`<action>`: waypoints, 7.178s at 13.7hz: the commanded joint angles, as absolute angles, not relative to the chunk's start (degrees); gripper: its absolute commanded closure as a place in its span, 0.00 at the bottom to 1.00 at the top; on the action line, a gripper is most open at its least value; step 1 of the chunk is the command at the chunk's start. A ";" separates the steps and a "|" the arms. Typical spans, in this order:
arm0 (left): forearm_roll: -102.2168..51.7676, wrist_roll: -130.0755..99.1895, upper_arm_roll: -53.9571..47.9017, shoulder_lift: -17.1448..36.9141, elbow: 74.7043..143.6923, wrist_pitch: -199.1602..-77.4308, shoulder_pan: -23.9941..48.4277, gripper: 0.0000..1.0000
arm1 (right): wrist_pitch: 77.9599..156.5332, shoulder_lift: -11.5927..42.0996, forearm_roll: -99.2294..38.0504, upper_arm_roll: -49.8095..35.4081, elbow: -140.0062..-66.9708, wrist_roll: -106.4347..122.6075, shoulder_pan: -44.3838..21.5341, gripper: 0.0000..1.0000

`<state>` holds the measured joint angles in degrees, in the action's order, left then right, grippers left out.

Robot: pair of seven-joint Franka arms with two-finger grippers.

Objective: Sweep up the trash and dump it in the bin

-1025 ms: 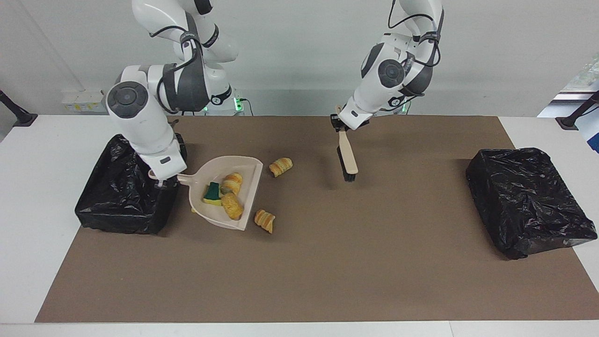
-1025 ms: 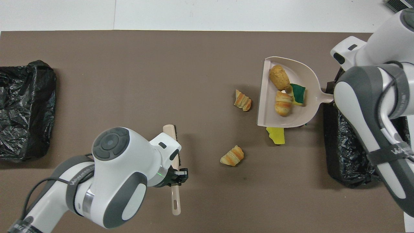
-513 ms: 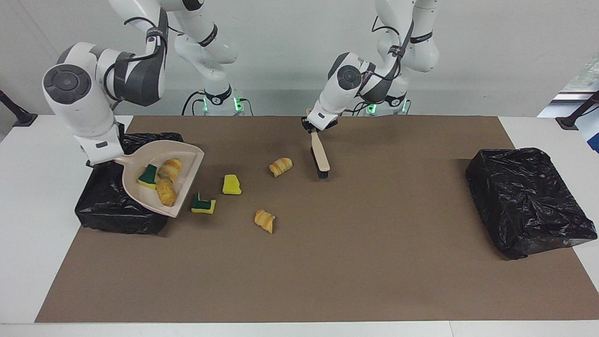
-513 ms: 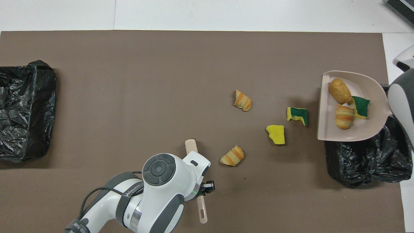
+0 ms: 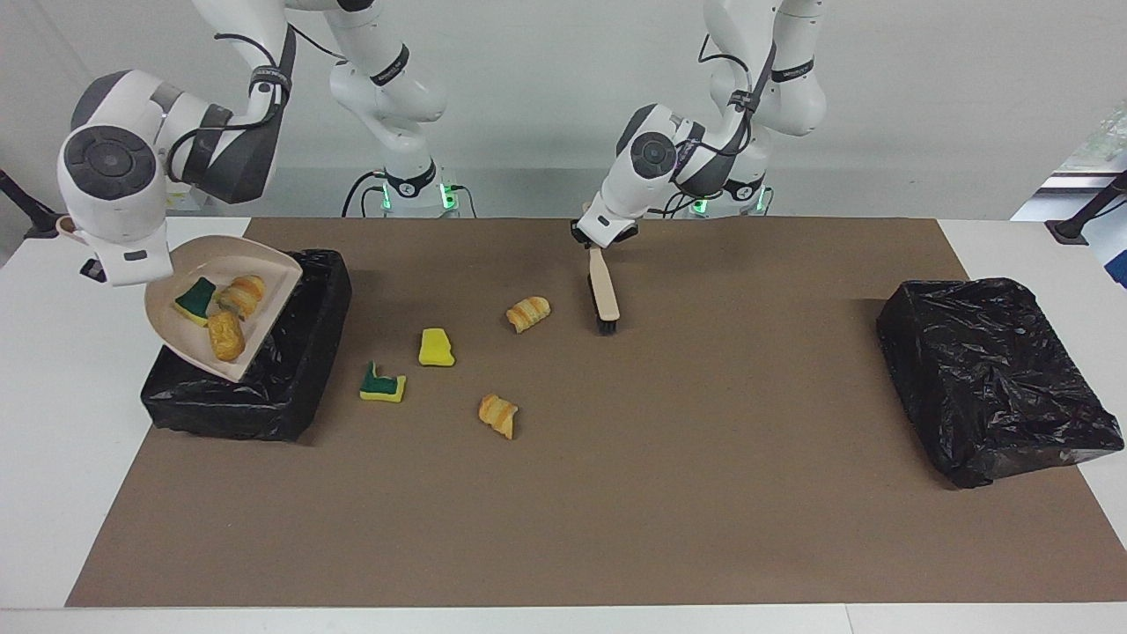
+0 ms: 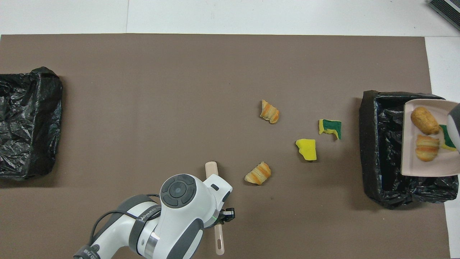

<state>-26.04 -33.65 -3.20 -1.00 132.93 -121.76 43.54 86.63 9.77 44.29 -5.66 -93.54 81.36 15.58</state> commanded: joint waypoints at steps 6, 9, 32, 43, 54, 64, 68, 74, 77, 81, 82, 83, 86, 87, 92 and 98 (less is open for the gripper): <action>-22.42 -29.62 -1.85 -3.43 135.18 -116.64 44.21 1.00 | 84.13 7.29 61.51 -6.15 -102.40 78.47 11.69 1.00; -22.32 -29.62 -1.67 -3.43 135.09 -116.28 44.12 1.00 | 83.23 7.12 61.96 -6.24 -98.72 83.91 12.12 1.00; -3.10 -8.98 -1.49 -5.71 111.11 -99.76 12.49 0.00 | 88.41 9.05 9.42 -7.56 -96.77 33.97 -4.03 1.00; 6.06 23.47 -1.41 -5.71 97.75 -96.78 -3.25 0.00 | 103.78 29.86 -3.96 -7.56 -81.93 -20.36 -24.41 1.00; -1.41 4.93 -1.67 -6.94 98.35 -89.21 -3.34 0.00 | 117.25 32.34 -12.74 -8.79 -83.85 -32.70 -26.46 0.93; -1.23 5.10 -1.67 -7.03 97.56 -89.56 -3.60 0.00 | 115.67 28.04 -12.83 -8.70 -91.94 -28.38 -25.93 0.43; -1.14 5.10 -1.67 -7.03 97.56 -89.56 -3.60 0.00 | 114.35 25.15 -12.83 -8.70 -91.49 -27.77 -23.82 0.00; -1.14 5.10 -1.67 -7.03 97.56 -89.56 -3.60 0.00 | 105.38 16.45 -12.92 -8.79 -94.47 -39.34 -27.67 0.00; -1.14 5.10 -1.67 -7.03 97.56 -89.56 -3.60 0.00 | 108.09 11.36 -12.92 -8.79 -103.24 -42.18 -31.54 0.00; -1.14 5.10 -1.67 -7.03 97.56 -89.56 -3.60 0.00 | 118.03 3.61 -13.01 -8.79 -117.93 -45.43 -36.46 0.00; -1.14 5.10 -1.67 -7.03 97.56 -89.56 -3.60 0.00 | 118.39 3.86 -13.01 -8.79 -118.65 -47.35 -38.21 0.00; -1.14 5.10 -1.67 -7.03 97.56 -89.56 -3.60 0.00 | 120.13 4.65 -12.92 -8.79 -119.61 -49.64 -40.06 0.00; -1.14 5.10 -1.67 -7.03 97.56 -89.56 -3.60 0.00 | 128.92 6.76 -12.92 -8.79 -124.36 -52.38 -44.11 0.06; -1.14 5.10 -1.58 -7.03 97.56 -89.56 -3.60 0.00 | 129.54 7.03 -13.01 -8.70 -125.24 -52.38 -44.38 0.10; -1.14 5.10 -1.67 -7.03 97.56 -89.56 -3.60 0.00 | 128.76 7.12 -12.92 -8.79 -125.25 -52.38 -44.30 0.33; -0.71 5.18 -1.49 -7.56 97.21 -89.47 -4.22 0.00 | 127.54 7.21 -12.92 -8.79 -125.16 -52.12 -43.77 0.34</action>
